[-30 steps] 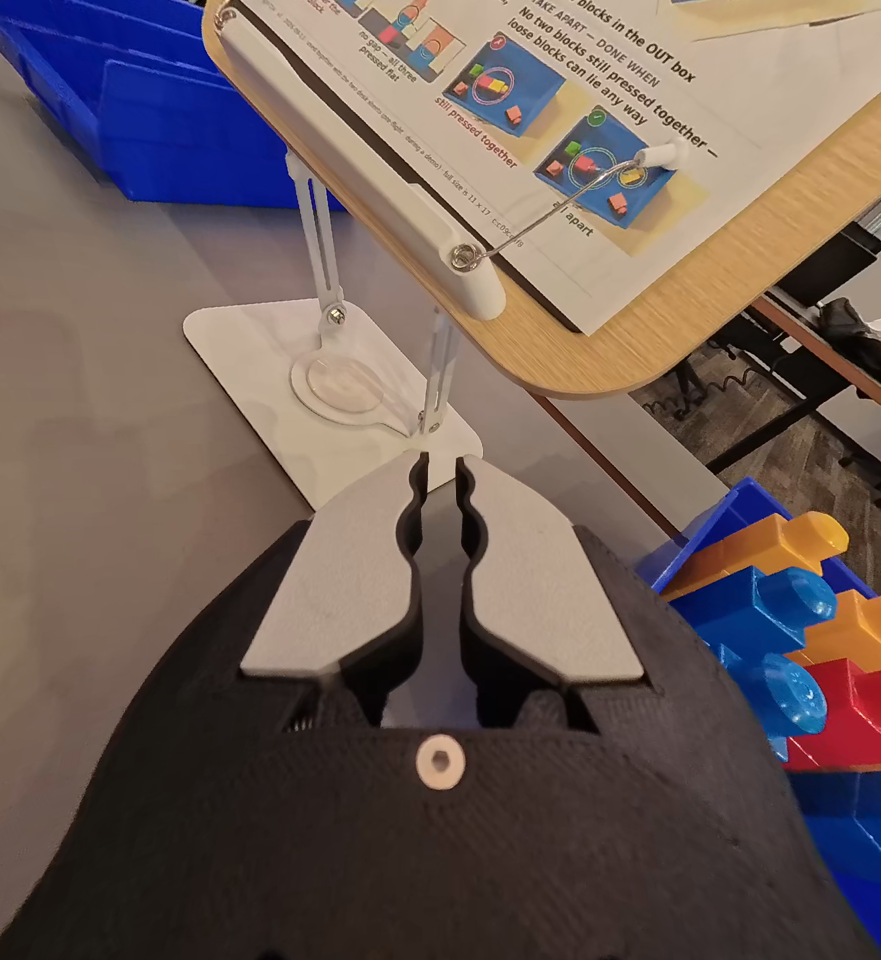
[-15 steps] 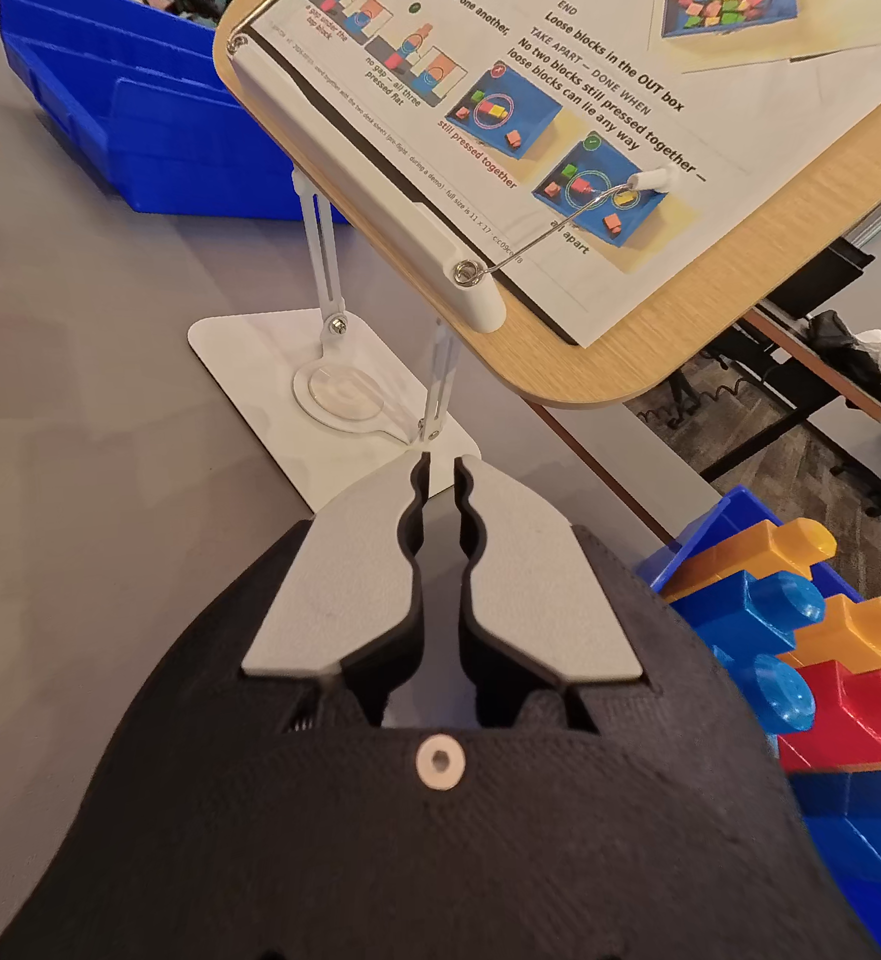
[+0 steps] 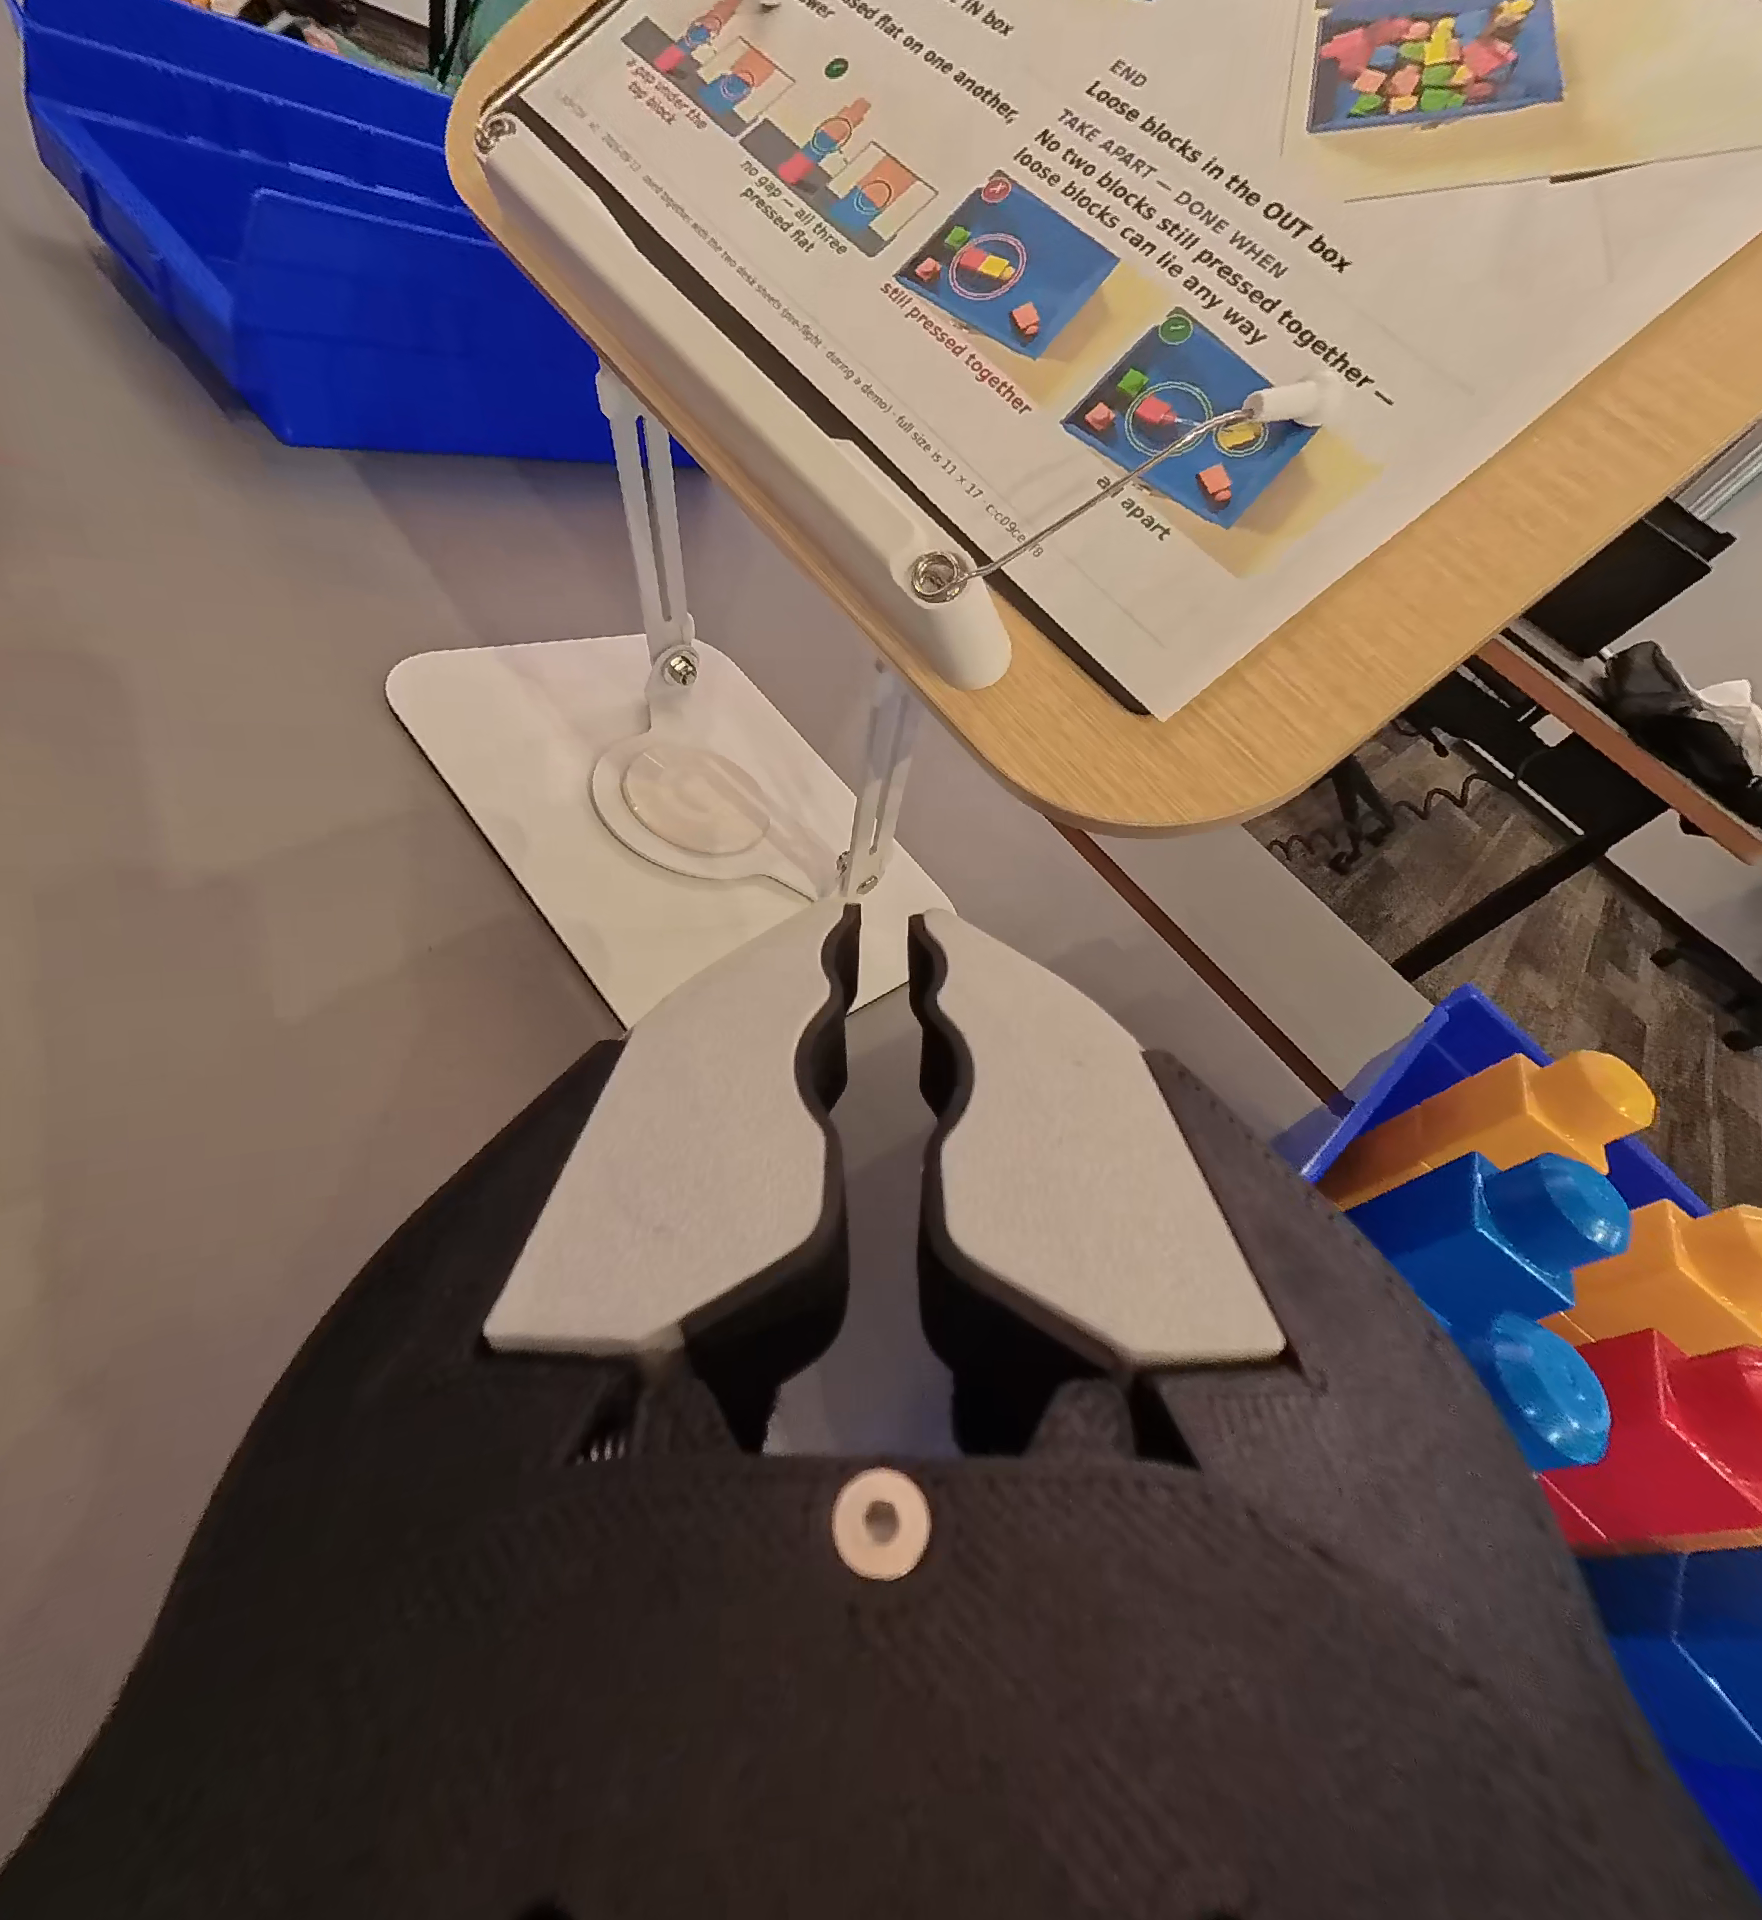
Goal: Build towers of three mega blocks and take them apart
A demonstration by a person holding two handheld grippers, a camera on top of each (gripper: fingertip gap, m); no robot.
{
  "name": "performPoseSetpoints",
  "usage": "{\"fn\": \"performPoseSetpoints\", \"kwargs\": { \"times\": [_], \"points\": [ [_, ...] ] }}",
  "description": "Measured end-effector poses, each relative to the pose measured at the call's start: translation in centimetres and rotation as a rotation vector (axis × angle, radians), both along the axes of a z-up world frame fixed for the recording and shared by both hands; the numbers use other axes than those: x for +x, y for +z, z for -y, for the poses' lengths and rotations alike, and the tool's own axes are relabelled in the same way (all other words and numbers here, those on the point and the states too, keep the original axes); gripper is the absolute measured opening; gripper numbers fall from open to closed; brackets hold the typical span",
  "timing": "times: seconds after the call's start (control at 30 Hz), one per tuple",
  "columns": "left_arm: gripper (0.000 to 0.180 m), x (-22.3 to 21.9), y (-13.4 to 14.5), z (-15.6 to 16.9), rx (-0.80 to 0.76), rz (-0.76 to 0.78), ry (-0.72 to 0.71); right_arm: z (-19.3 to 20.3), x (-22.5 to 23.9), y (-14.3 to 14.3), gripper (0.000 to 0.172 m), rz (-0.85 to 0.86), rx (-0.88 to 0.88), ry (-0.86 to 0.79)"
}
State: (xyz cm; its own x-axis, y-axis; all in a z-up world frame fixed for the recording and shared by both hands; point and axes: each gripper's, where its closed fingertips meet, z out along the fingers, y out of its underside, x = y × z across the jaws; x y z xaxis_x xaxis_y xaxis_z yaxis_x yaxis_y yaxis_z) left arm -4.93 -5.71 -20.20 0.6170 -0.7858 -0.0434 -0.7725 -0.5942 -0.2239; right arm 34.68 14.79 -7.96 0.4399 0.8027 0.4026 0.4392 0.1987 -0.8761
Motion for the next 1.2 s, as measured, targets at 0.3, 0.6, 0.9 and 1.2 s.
{"fn": "performPoseSetpoints", "kwargs": {
  "times": [0.3, 0.6, 0.9, 1.2],
  "points": [
    [0.051, 1.4, -0.3, -0.1, 0.193, 0.447, 0.468, 0.0, 0.2, 0.3, 0.009, -0.012, 0.006, -0.005],
    [0.059, 1.7, -1.7, -0.9, 0.319, 0.44, 0.662, 0.2, 0.1, 0.4, 0.009, -0.006, 0.017, -0.001],
    [0.036, 1.7, -2.4, -2.1, 0.386, 0.368, 0.636, 0.4, 0.3, 0.8, 0.008, -0.016, 0.026, -0.001],
    [0.036, 2.4, -0.8, -1.6, 0.356, 0.384, 0.338, 2.7, -2.0, 1.2, 0.006, -0.046, 0.022, 0.114]
  ]
}}
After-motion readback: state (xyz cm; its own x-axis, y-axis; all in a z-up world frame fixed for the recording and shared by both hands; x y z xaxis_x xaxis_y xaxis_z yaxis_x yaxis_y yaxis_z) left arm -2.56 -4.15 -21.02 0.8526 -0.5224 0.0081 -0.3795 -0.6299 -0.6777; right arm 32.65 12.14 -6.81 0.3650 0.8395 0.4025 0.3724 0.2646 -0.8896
